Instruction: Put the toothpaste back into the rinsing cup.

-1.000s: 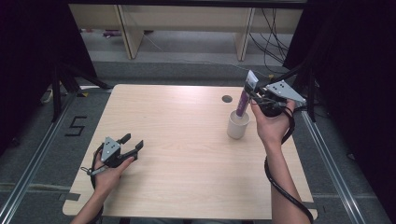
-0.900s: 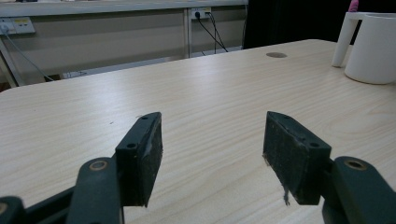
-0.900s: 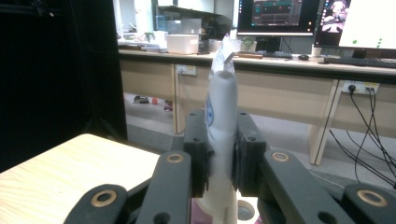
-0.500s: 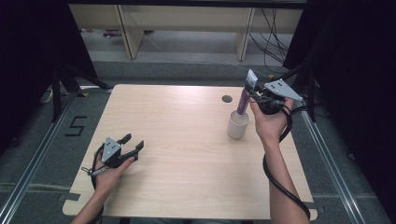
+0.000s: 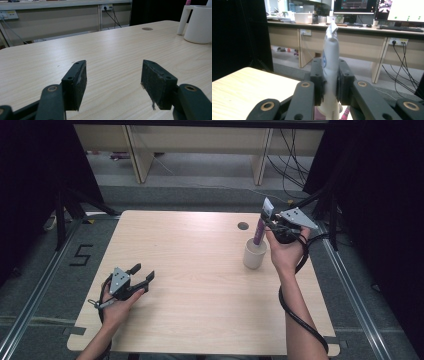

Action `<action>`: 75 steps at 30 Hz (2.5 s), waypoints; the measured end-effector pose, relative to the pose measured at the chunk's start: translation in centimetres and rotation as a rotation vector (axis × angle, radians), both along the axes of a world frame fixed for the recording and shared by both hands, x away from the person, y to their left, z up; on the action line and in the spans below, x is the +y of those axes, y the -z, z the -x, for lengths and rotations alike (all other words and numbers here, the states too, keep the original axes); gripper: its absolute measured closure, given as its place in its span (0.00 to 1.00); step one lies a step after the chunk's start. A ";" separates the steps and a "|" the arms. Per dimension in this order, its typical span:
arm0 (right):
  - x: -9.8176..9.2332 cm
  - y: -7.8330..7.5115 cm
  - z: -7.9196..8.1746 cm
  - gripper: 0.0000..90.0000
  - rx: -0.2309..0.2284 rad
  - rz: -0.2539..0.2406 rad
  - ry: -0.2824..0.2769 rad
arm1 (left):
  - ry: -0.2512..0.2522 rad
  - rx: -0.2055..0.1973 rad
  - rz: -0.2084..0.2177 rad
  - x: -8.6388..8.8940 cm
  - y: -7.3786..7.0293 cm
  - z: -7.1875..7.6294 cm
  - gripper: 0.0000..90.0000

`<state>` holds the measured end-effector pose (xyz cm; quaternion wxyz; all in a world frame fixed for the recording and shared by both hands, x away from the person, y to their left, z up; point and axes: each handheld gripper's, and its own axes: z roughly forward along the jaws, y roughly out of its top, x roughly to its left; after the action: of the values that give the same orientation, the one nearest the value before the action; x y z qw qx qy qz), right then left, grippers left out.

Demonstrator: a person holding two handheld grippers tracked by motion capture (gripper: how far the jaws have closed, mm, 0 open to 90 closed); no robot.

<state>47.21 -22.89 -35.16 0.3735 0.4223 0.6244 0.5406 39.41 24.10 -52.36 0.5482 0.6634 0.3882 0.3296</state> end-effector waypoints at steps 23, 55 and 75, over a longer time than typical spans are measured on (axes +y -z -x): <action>-0.1 3.0 -1.3 0.87 0.051 0.003 0.024 | -0.001 0.000 0.000 -0.1 0.0 0.0 0.41; 0.3 5.9 -2.1 0.87 0.072 0.022 0.033 | 0.006 0.002 -0.008 -0.2 0.0 0.1 0.41; 0.3 7.3 -2.0 0.87 0.095 0.030 0.045 | 0.008 0.003 -0.010 -0.3 0.0 0.1 0.41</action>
<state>49.25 -22.59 -42.43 0.3616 0.4558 0.6398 0.5021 39.34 23.83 -52.32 0.5455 0.6682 0.3849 0.3284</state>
